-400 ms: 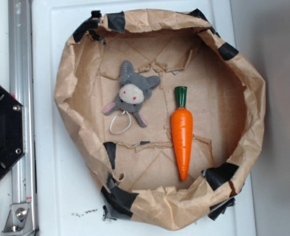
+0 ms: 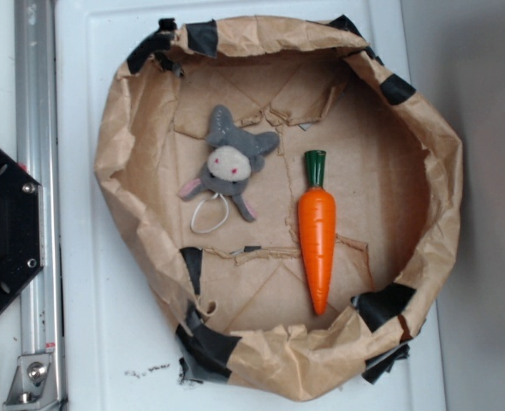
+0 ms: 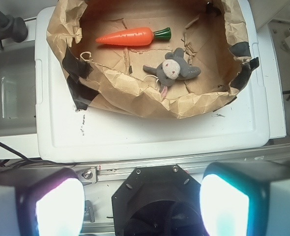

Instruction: Grab the gray animal.

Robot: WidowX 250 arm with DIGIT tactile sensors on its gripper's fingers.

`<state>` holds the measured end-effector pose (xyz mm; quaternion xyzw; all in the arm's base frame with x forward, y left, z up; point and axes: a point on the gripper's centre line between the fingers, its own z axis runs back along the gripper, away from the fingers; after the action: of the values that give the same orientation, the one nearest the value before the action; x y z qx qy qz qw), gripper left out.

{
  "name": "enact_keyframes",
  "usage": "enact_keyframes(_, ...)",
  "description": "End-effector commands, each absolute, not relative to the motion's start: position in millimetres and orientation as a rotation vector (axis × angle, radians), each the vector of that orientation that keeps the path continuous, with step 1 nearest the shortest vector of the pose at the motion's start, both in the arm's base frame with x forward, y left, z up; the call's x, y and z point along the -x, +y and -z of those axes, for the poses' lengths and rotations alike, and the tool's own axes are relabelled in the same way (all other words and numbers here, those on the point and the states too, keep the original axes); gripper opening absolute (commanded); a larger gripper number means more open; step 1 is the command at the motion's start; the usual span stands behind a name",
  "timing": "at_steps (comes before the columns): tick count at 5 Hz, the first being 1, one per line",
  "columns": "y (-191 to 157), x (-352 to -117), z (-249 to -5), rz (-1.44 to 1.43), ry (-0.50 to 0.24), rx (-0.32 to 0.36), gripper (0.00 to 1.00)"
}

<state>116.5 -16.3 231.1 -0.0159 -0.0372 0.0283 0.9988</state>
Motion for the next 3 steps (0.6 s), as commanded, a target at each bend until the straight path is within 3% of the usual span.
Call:
enact_keyframes(1, 20, -212, -192, -0.555, -0.220, 0.094, 1.00)
enact_keyframes(2, 41, -233, -153, -0.702, -0.234, 0.048, 1.00)
enact_keyframes(3, 41, -233, -153, -0.702, -0.234, 0.048, 1.00)
